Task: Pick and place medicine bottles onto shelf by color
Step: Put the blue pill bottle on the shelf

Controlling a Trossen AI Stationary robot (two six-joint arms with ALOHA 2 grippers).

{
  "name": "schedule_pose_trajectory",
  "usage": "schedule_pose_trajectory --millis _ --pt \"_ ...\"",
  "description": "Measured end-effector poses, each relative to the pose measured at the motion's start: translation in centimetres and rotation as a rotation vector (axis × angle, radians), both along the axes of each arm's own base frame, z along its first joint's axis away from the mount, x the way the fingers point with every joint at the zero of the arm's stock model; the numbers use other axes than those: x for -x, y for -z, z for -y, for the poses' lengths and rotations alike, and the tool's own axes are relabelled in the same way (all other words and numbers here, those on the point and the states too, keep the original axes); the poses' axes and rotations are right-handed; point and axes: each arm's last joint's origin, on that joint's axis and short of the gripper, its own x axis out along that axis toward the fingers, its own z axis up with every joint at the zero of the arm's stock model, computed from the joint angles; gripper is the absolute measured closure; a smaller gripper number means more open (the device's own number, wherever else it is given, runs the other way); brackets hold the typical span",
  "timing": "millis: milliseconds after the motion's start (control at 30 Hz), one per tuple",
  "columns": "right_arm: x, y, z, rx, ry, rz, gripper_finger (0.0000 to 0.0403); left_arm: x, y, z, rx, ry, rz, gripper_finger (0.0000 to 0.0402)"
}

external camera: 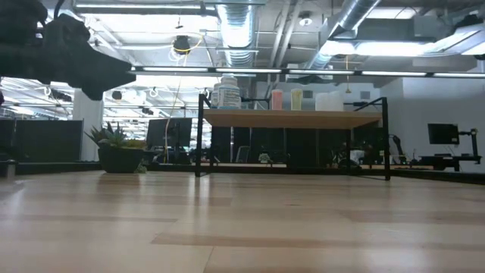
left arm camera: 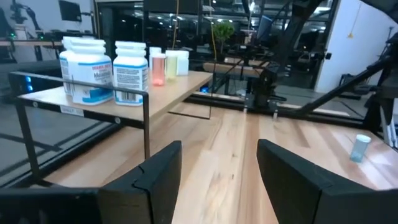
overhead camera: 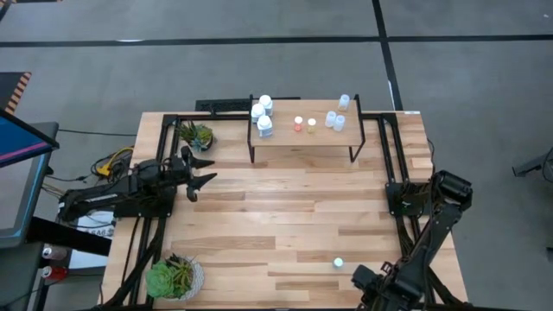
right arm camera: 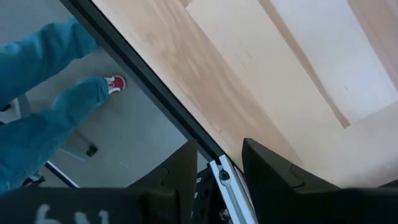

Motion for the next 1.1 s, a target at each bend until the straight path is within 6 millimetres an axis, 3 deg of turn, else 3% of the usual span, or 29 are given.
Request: schedule_pose_trajectory --millis 233,400,633,833,1100 --pt "-0.5 0.0 0.3 0.007 -0.043 0.018 0.0255 0.0 0.0 0.0 0.004 0.0 0.002 0.0205" --pt "-2.0 0.0 1.4 0.027 -0.057 0.032 0.0253 0.0 0.0 0.0 0.007 -0.001 0.003 0.0205" --pt "-4.4 0.0 3.3 0.046 0.132 0.037 0.0257 0.0 0.0 0.0 0.008 -0.001 0.004 0.0205" --pt "-4.9 -1.6 4.2 0.097 0.333 0.117 0.0262 0.0 0.0 0.0 0.003 -0.002 0.003 0.0205" --pt "-5.2 -3.7 4.7 0.171 0.451 0.177 0.0261 0.0 0.0 0.0 0.004 -0.002 0.003 0.0205"
